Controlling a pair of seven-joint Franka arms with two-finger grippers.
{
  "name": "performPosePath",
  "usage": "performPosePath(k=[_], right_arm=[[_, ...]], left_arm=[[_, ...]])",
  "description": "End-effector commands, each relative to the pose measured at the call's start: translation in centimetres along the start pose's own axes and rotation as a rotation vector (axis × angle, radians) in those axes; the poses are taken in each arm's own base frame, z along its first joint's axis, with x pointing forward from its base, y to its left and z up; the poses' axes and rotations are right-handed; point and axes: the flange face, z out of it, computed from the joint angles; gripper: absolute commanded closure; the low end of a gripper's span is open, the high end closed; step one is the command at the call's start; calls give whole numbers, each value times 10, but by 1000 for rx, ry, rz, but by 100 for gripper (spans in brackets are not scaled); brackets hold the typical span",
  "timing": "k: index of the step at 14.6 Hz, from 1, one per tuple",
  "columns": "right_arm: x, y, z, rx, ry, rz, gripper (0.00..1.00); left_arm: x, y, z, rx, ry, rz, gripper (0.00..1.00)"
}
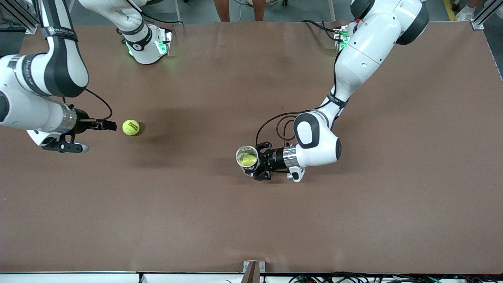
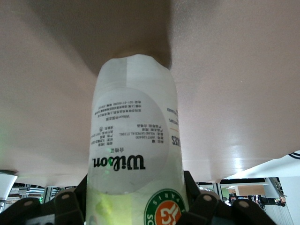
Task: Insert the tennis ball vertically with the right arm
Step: 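Move the right gripper back to the second tennis ball, then grasp the second tennis ball with the right gripper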
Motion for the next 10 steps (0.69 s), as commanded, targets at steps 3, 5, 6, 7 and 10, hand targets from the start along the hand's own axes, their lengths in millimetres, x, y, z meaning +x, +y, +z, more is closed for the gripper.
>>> performPosePath(k=[3,5,6,7,10], right_arm=[[-24,5,54,-11,40,-16,0],[-24,7,66,-15,44,-16,0],[-23,8,74,-17,38,-12,0],[-22,9,82,-18,37,-10,0],[-23,16,118,-20,46,0,0]], left_arm=[[-6,0,-3,-7,-11,-12,25],[-6,1,-3,-7,-12,-14,24],[-7,0,-2,-6,-12,-15,24],[-6,1,-3,-7,-12,-20,24],[-7,0,-2,-6,-13,-28,24]])
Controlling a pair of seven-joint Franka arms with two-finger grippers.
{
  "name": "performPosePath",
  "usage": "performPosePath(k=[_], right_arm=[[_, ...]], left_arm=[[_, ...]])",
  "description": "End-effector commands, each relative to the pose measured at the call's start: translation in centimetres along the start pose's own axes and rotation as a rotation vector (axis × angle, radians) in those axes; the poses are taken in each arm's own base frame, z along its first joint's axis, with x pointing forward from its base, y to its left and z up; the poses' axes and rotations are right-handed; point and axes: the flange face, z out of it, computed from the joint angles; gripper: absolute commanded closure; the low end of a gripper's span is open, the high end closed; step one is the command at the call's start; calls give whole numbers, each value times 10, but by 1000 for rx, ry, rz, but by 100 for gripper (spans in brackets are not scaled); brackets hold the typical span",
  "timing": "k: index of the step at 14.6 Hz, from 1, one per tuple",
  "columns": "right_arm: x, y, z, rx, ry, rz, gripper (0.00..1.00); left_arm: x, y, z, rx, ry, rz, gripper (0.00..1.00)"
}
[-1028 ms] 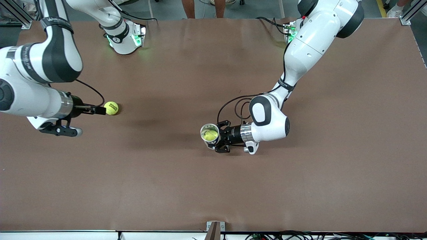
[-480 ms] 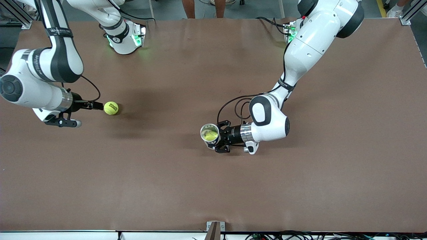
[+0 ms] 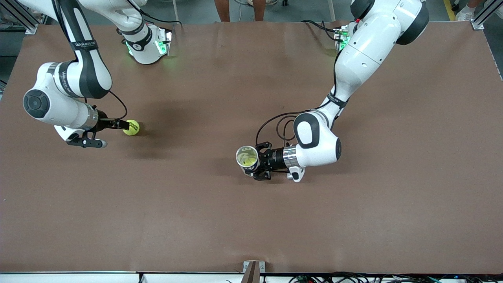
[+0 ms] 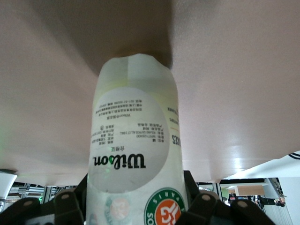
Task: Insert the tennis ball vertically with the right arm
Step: 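Grasp the second tennis ball with the right gripper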
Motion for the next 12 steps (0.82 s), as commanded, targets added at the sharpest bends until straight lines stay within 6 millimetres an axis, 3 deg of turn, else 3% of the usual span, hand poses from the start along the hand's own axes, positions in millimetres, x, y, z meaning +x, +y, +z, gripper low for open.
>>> performPosePath(k=[1,5,12], right_arm=[[-6,8,35,-9,9,-2,0],[4,12,73,-18,-2,8,0],[-1,14,102,-25,-55,11,0]], left_arm=[[-7,0,-3,-6,-12,-18,24],[-7,0,-3,-6,-12,-18,24],[-6,1,-3,-8,-13,-26,27]])
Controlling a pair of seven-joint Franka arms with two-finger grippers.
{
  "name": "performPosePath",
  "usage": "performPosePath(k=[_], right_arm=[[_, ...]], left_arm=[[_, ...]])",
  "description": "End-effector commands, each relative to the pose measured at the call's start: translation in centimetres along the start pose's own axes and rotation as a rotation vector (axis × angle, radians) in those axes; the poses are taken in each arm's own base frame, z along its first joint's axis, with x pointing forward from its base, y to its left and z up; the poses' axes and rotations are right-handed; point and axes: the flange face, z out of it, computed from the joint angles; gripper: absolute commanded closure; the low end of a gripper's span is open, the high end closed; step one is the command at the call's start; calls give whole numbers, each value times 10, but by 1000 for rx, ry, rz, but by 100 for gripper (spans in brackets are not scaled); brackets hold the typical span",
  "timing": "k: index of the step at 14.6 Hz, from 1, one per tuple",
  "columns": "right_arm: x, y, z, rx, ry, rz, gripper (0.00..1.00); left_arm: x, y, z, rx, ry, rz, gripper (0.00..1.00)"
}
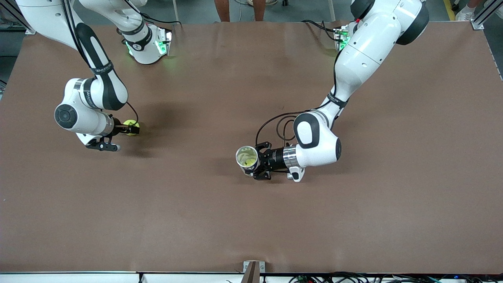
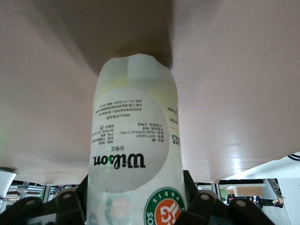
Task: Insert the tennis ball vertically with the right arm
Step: 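Grasp the second tennis ball with the right gripper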
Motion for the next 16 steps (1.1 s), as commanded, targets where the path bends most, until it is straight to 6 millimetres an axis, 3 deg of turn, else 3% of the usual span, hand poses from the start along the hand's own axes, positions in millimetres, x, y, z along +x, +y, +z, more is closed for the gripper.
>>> performPosePath(k=[1,7,8,10,12,14,16], right_arm=[[-7,3,9,-3,-15,-9,0],[-12,4,26,-8,-49,-8,1],[-12,3,28,-8,-53,-9,8],[-12,3,28,-9,-52,-9,32],[-11,2,26,-8,-49,-11,51],[-10,1,20,-8,-47,-16,60],[-10,-5,2,-6,-44,-26,60]], left_arm=[[-6,0,-3,-8,-13,-19,27],[-7,5,-10,-19,-18,-27,27],[-7,5,-10,-20,-18,-27,27],[-12,6,-11,-23,-22,-22,27],[-14,6,-11,-23,-24,-21,27],[-15,5,-10,-21,-25,-19,27],[-16,4,-8,-19,-26,-18,27]])
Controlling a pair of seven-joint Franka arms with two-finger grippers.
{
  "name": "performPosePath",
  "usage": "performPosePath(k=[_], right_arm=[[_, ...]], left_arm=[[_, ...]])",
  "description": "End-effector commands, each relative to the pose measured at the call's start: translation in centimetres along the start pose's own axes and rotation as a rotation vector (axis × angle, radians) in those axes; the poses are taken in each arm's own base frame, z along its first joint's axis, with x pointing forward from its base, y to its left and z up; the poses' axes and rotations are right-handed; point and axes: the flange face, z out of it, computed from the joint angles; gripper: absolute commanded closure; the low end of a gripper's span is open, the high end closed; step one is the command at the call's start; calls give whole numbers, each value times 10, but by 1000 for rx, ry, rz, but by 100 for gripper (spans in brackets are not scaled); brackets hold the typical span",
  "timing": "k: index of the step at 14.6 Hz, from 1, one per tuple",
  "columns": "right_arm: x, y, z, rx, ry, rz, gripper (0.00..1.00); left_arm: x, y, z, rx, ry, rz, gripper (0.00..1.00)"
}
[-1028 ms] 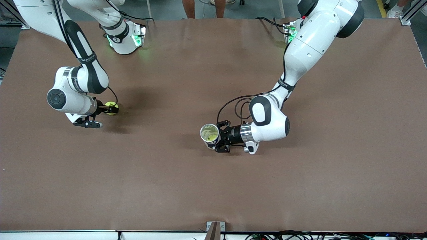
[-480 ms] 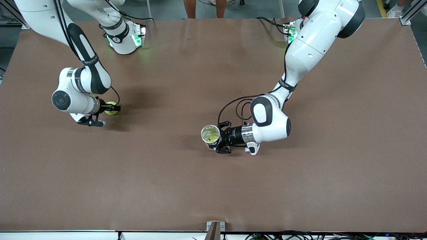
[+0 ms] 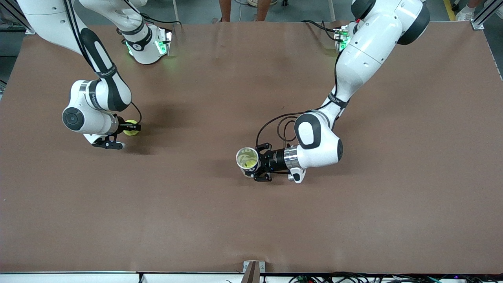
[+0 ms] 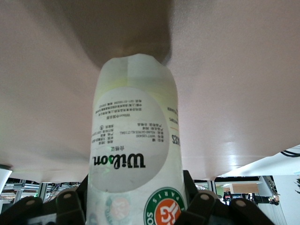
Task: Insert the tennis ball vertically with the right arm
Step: 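Grasp the second tennis ball with the right gripper, then carry the second ball with the right gripper over the tube opening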
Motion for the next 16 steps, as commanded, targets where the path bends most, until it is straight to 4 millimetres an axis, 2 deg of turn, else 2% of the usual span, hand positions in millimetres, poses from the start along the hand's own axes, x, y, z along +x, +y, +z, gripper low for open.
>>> performPosePath(k=[1,2,5,7,9,10,11,13,16], right_arm=[[-4,-9,-39,2,5,-30,60],[-4,-17,-59,0,5,-43,60],[-6,-43,-137,-6,2,-76,60],[-3,-58,-207,-9,-15,-75,61],[-10,-94,-267,-12,22,-69,62],[-16,-113,-290,-10,53,-52,63],[-24,-141,-310,-4,94,-42,63],[-37,-206,-334,5,167,-4,63],[-35,-286,-334,17,205,75,63]], left_arm=[[-10,-1,-3,-6,-16,-17,27],[-11,-1,-4,-7,-17,-16,27],[-11,-1,-4,-7,-17,-18,27],[-11,-1,-4,-7,-16,-21,27],[-11,-1,-4,-7,-16,-21,27],[-11,-1,-4,-7,-16,-21,27],[-12,-2,-3,-5,-16,-20,27],[-12,-2,-3,-5,-16,-20,27],[-12,-2,-3,-5,-16,-20,27]])
